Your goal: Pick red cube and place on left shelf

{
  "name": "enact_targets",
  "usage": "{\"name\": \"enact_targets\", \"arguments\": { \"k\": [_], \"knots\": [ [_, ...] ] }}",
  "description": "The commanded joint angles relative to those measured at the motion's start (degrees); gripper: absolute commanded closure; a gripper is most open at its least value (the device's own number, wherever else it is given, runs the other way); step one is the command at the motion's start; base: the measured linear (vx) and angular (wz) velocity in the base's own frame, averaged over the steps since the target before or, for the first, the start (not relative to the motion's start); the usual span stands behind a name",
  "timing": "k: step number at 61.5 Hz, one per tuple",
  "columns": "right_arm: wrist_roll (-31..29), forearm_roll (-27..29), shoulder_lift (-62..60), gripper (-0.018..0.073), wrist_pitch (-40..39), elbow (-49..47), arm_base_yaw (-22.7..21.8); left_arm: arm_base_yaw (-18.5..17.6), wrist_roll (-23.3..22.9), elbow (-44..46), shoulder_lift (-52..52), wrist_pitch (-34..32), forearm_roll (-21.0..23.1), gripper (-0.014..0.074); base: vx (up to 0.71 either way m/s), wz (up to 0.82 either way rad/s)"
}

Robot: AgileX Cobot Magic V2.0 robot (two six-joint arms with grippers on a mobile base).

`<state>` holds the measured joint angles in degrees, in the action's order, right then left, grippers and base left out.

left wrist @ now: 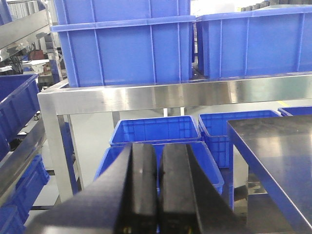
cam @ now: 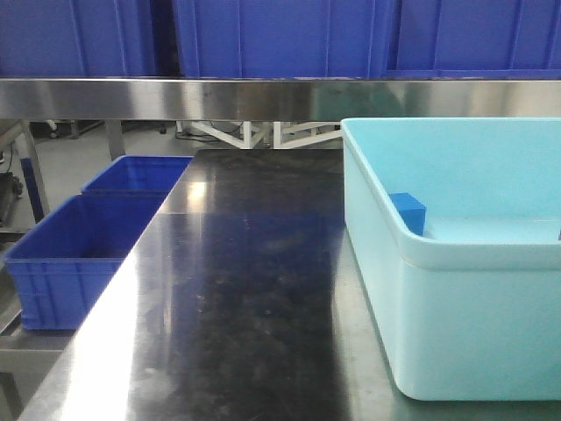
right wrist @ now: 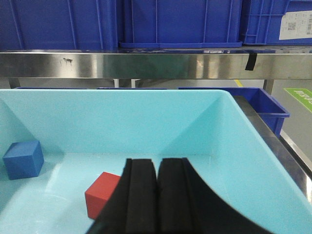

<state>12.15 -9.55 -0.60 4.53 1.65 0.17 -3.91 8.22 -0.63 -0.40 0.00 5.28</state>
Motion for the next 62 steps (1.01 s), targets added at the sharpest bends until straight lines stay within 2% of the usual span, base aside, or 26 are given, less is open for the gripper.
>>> {"name": "enact_targets", "arguments": {
  "k": [1, 62],
  "knots": [
    [-0.3, -0.2, -1.0, 0.0506, -5.1, -1.4, -0.1, -0.2, 0.1, -1.3, 0.4, -4.8, 0.3, 0.0491, 0.0, 0.0],
    [-0.3, -0.2, -1.0, 0.0506, -5.1, -1.4, -0.1, -0.2, 0.1, -1.3, 0.4, -4.8, 0.3, 0.0491, 0.0, 0.0]
  ]
}}
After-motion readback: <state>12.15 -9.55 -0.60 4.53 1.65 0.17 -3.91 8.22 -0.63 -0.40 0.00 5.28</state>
